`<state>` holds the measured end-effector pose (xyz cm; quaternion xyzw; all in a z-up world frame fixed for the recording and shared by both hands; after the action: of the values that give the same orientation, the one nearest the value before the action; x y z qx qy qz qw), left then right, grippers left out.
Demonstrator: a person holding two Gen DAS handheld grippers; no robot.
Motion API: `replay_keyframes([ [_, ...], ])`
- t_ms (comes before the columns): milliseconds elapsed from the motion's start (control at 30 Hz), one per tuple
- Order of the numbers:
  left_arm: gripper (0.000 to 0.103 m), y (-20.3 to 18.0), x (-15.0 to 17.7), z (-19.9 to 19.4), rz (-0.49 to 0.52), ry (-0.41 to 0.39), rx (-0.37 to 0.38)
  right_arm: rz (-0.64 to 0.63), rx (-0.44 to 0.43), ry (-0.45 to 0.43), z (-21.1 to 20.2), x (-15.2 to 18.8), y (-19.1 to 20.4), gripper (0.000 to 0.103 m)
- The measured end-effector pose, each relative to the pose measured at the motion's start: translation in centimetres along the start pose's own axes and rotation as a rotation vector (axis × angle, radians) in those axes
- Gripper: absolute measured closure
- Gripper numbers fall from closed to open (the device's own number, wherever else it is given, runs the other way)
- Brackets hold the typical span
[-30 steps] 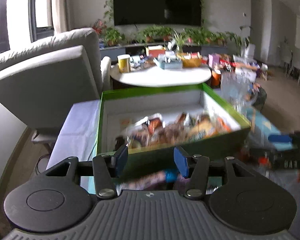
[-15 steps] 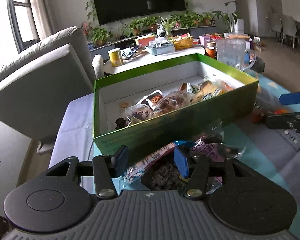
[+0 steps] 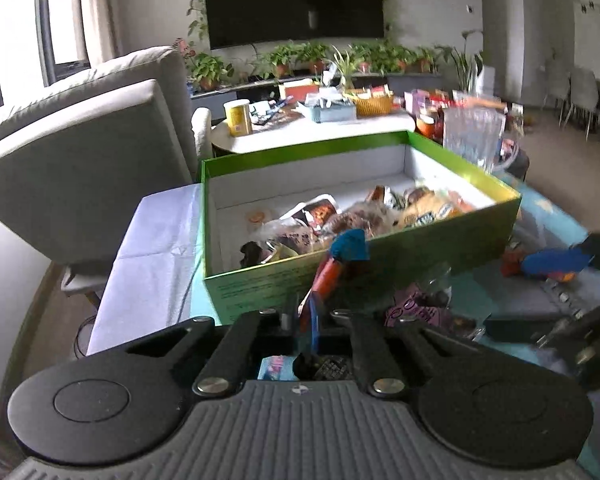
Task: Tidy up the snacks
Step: 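Grasp the pink popsicle-print packet with the left gripper while the right grasps a pink-purple wrapper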
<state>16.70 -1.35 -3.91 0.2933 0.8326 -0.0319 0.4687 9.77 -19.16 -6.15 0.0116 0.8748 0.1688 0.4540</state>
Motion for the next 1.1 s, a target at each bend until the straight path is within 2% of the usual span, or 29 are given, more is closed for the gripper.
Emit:
replay_keyframes([
  [167,0.101,1.3,0.1,-2.2,-0.076,-0.044,-0.004,-0.006,-0.052,0.03,1.3,0.2,1.7,0.045],
  [267,0.102,1.9,0.0,-2.9,-0.086,-0.063,-0.014,0.014,-0.064,0.046,2.5,0.0,2.4,0.045],
  [567,0.102,3.1,0.7,-3.1,-0.122,-0.068,-0.026,0.059,0.02,0.096,5.4,-0.1,2.7,0.045],
  [700,0.102,3.4,0.8,-3.0,-0.137,-0.07,-0.027,0.031,0.051,0.104,6.0,0.2,2.9,0.045],
  [833,0.102,3.4,0.8,-3.0,-0.153,-0.069,-0.038,-0.006,0.016,0.106,5.8,0.4,3.6,0.046],
  [933,0.102,3.6,0.8,-3.0,-0.173,-0.063,-0.042,-0.012,-0.003,0.109,5.2,0.6,3.9,0.049],
  [1033,0.102,3.4,0.6,-3.3,-0.165,-0.068,-0.047,-0.005,-0.001,0.095,4.4,0.7,3.7,0.061],
  [1100,0.102,3.2,0.4,-3.5,-0.159,-0.077,-0.047,0.013,-0.017,0.087,3.7,0.4,3.5,0.065],
])
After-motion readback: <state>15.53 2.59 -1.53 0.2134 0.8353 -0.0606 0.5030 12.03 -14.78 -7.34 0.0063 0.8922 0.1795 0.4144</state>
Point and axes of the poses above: each gripper's, at about its wrist camera, not at the fingertips, and z roughly the way its jaws point, y to its left, x to its underside, the point moved 3 cm from there along z, roughly the way its jaws point, and after that the axes turned 11 degrees about z, right-handed, at the moved point
